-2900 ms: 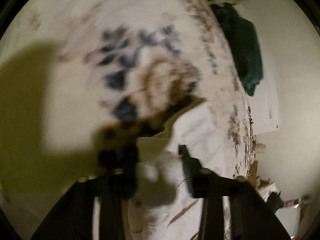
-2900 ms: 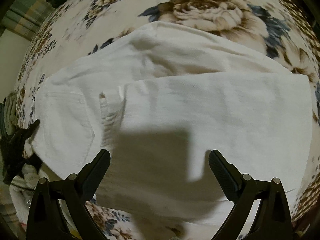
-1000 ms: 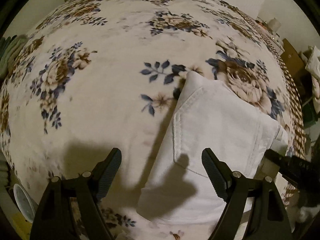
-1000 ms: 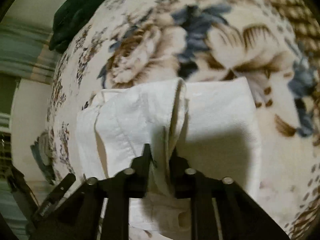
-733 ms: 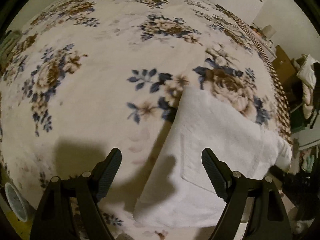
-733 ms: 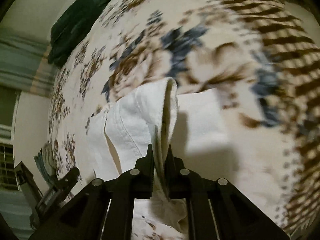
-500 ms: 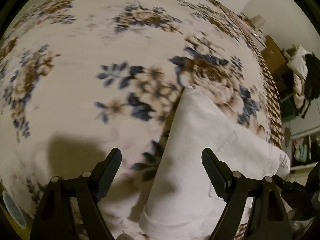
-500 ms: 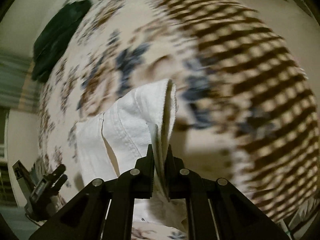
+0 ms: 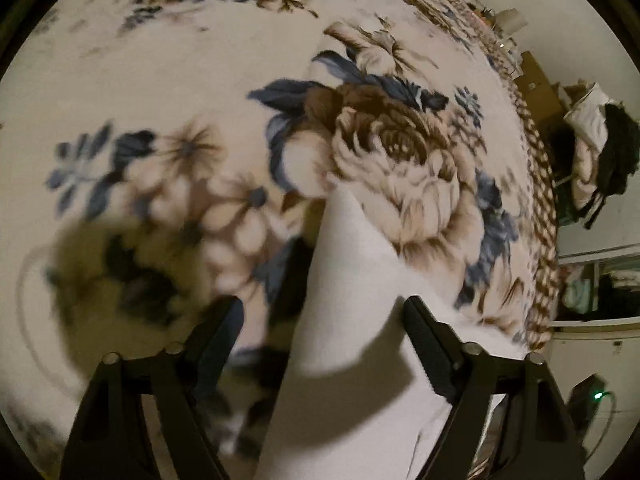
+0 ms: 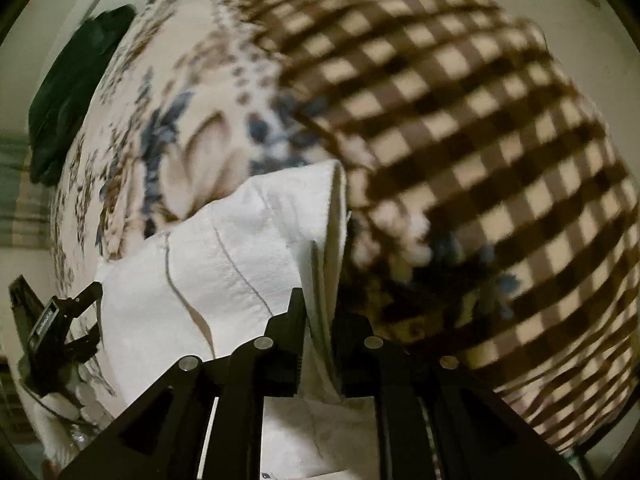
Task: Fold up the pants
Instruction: 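Grasp the folded trouser edge with the right gripper and fold it over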
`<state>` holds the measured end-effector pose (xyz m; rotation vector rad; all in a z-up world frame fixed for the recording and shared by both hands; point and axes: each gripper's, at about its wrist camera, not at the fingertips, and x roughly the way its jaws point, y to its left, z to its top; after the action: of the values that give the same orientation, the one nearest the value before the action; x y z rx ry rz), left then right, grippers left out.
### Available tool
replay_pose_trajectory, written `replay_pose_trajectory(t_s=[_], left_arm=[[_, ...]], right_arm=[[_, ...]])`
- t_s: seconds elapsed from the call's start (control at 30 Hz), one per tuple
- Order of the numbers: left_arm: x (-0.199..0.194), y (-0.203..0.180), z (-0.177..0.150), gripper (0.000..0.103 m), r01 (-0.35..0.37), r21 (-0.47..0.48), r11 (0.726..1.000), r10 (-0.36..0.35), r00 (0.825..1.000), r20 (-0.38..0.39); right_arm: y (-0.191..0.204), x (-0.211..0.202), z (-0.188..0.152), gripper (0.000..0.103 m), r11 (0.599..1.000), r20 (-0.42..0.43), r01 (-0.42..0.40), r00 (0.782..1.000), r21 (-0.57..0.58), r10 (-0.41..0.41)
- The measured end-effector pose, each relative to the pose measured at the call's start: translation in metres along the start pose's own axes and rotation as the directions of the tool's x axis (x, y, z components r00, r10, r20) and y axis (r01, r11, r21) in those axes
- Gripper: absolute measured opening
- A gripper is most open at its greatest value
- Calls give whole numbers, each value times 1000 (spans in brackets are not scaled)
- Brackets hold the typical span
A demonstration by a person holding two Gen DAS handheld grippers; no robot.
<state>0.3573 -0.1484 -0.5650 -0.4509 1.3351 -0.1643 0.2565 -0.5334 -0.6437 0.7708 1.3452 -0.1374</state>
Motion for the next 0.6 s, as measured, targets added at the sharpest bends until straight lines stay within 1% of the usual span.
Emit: replay_pose_trajectory(t_s=[0.03,0.07,0.13,0.2,0.37,0.43,0.47,0.5,0.53,0.57,0.6], left_arm=[[1,0,2,34,21,6,1000,-21,1000,5],[4,0,3,27,37,17,999,-37,999,-1],[6,-1,5,24,34,28,999,-34,999,2],[10,5,6,22,47,13,999,-47,999,1],[13,23,13,22,115,-103,988,-117,993,-21],[3,23,13,25,157,-126,980,-161,987,-23],[-4,24,12,30,184,-134,974,-188,982,-21],[-9,24,11,43,196,-137,971,-201,979,-23],[-14,25,8,54,209,-138,968,-215,976,-24],[-19,24,6,77,217,-132,967,-221,975,-23],[-26,23,0,83,215,-112,970,-218,976,-18]], right_arm=[[-4,2,0,13,1000,-1,-17,1000,22,17],[-8,3,1,13,998,-4,-35,999,43,35],[-11,2,1,13,998,-4,-39,999,46,39],[-13,2,1,13,998,-7,-38,999,51,38],[-18,1,6,14,993,-48,-55,997,104,60],[-22,-2,7,27,991,-81,-78,993,113,88],[-26,-4,6,43,986,-95,-95,990,141,109],[-34,-9,3,57,979,-109,-108,986,173,129],[-40,-14,-1,61,974,-112,-123,983,191,146],[-47,-20,-8,66,967,-108,-143,980,210,168],[-53,-24,-16,69,962,-106,-153,978,227,180]])
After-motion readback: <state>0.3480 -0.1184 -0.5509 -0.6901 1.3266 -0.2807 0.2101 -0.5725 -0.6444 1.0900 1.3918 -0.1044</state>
